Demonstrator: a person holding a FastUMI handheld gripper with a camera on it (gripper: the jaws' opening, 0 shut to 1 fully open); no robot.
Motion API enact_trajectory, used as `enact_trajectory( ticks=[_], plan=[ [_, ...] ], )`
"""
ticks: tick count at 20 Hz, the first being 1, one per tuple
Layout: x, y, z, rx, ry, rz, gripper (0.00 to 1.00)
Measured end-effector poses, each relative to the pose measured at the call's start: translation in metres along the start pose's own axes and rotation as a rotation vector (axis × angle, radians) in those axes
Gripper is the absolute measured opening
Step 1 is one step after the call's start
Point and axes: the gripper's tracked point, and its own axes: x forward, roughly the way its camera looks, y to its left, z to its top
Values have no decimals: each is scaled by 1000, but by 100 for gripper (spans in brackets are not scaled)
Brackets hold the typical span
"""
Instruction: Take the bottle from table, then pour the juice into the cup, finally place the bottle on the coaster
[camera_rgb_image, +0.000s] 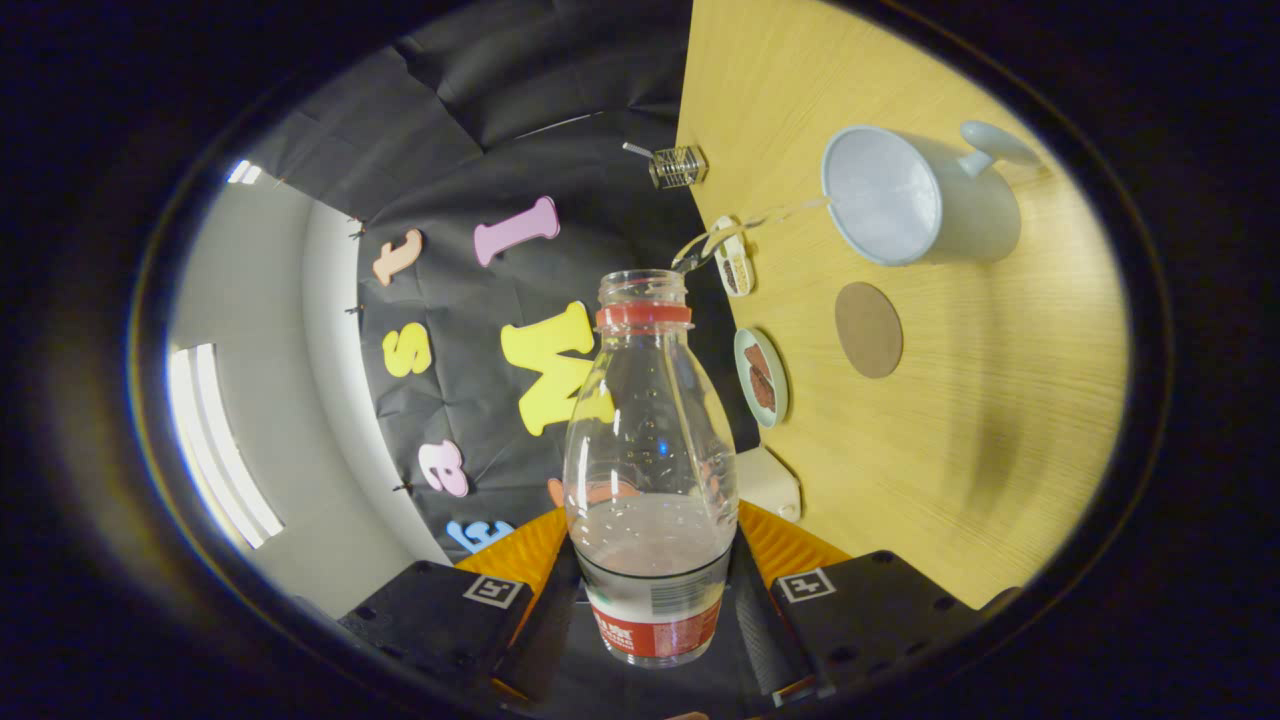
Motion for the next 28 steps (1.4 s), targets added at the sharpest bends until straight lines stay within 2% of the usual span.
enact_trajectory(
  ticks=[28],
  plan=[
    [4,-3,-6,166,15,-23,77]
  ],
)
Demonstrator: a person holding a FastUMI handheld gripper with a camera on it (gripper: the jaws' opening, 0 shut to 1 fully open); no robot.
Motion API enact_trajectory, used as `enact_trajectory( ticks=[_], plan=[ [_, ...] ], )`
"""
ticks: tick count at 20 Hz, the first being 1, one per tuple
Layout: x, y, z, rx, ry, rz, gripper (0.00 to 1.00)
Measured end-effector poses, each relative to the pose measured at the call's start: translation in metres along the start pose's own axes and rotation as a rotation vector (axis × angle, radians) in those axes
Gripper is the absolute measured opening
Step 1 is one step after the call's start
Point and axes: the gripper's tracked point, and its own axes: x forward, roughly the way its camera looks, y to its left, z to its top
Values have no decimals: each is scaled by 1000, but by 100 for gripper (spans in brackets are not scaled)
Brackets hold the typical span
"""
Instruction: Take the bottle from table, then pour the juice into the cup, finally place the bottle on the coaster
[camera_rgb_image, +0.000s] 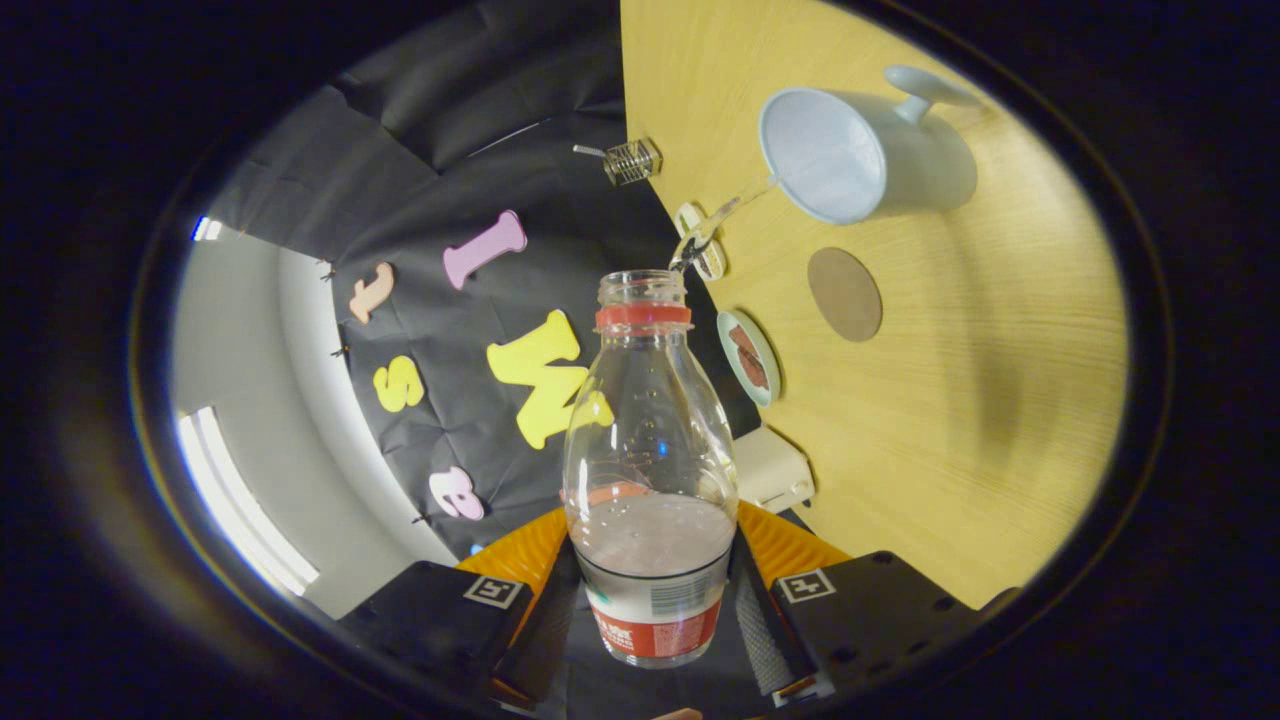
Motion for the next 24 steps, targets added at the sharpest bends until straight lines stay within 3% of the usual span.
enact_trajectory(
  ticks=[24],
  plan=[
    [-12,56,15,206,1,59,77]
  ],
)
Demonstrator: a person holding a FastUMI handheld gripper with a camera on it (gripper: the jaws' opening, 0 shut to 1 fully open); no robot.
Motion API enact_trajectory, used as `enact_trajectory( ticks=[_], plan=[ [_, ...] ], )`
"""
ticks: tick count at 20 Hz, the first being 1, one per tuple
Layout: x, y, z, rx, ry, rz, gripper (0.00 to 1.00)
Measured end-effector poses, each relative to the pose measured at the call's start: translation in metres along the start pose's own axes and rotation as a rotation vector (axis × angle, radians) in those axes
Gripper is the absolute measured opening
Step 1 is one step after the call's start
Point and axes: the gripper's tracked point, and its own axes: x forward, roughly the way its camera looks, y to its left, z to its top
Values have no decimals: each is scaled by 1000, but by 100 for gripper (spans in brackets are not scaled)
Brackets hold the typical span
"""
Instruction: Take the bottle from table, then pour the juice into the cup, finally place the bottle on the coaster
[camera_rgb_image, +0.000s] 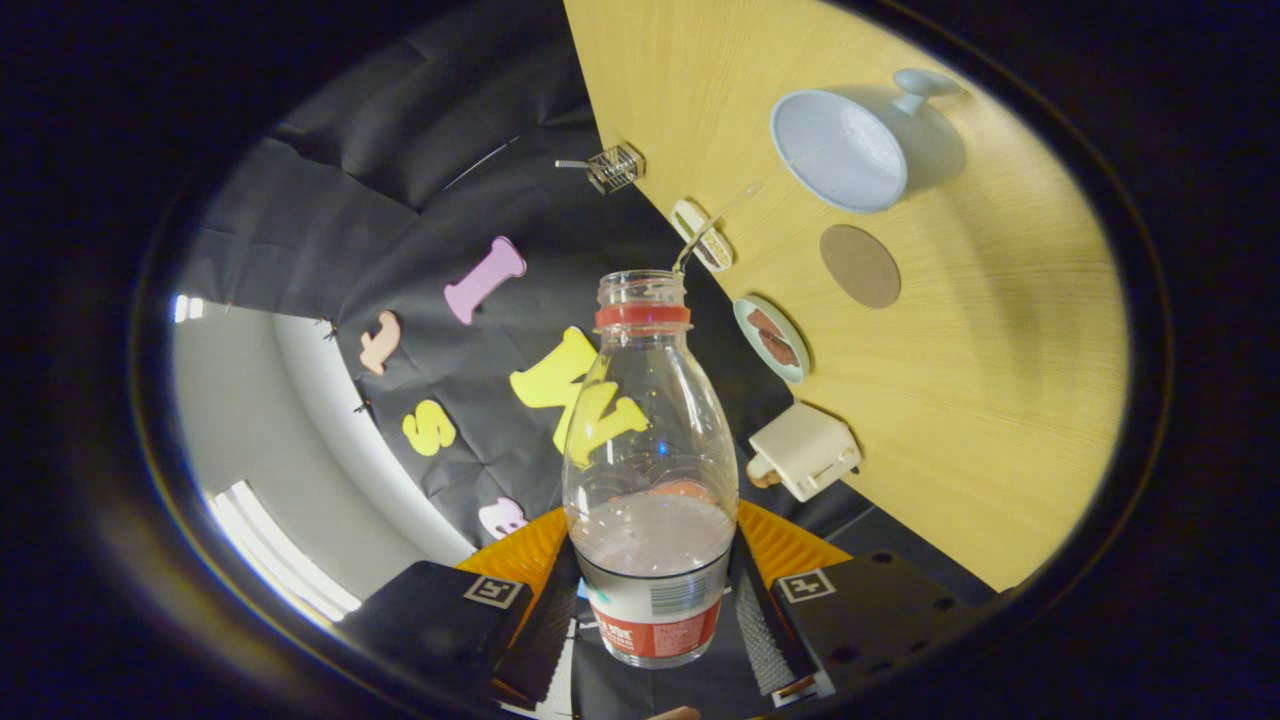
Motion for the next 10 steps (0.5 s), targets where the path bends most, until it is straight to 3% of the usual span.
enact_trajectory(
  ticks=[10],
  plan=[
    [1,7,8,70,4,-16,77]
  ],
)
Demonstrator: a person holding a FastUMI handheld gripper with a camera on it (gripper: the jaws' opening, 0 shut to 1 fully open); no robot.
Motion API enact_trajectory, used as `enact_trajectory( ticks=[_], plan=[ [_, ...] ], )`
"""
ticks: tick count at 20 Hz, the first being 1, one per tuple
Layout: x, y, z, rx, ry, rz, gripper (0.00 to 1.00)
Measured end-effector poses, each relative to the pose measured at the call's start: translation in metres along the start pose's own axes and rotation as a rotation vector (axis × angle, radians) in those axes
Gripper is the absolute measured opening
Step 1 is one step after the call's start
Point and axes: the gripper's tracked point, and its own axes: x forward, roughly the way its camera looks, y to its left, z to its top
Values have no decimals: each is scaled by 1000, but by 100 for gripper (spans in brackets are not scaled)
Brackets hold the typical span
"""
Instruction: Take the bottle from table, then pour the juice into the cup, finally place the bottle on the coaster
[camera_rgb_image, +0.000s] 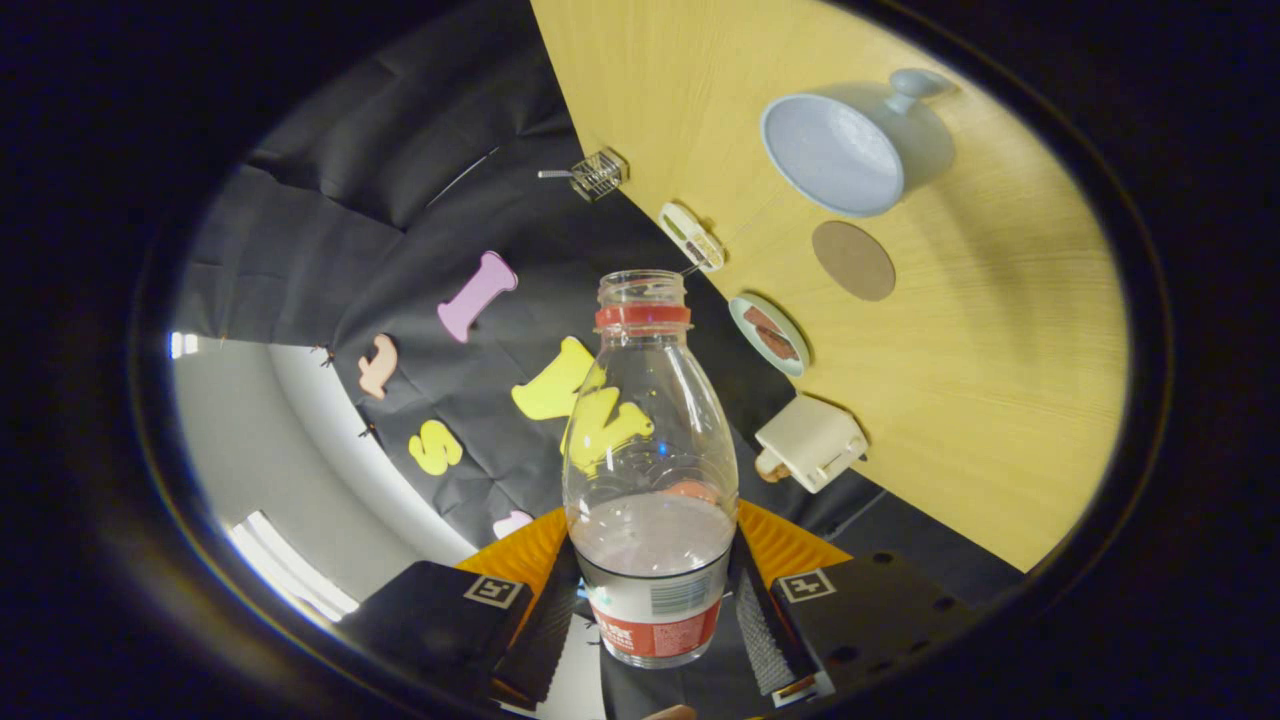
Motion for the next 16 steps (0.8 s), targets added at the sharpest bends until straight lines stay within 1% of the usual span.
enact_trajectory(
  ticks=[6,8,12,16],
  plan=[
    [-1,-4,-6,-33,-2,-10,77],
    [1,-6,-6,-76,-15,-11,77],
    [4,-11,-5,-337,-43,-32,77],
    [9,-18,-3,-628,-39,-98,77]
  ],
)
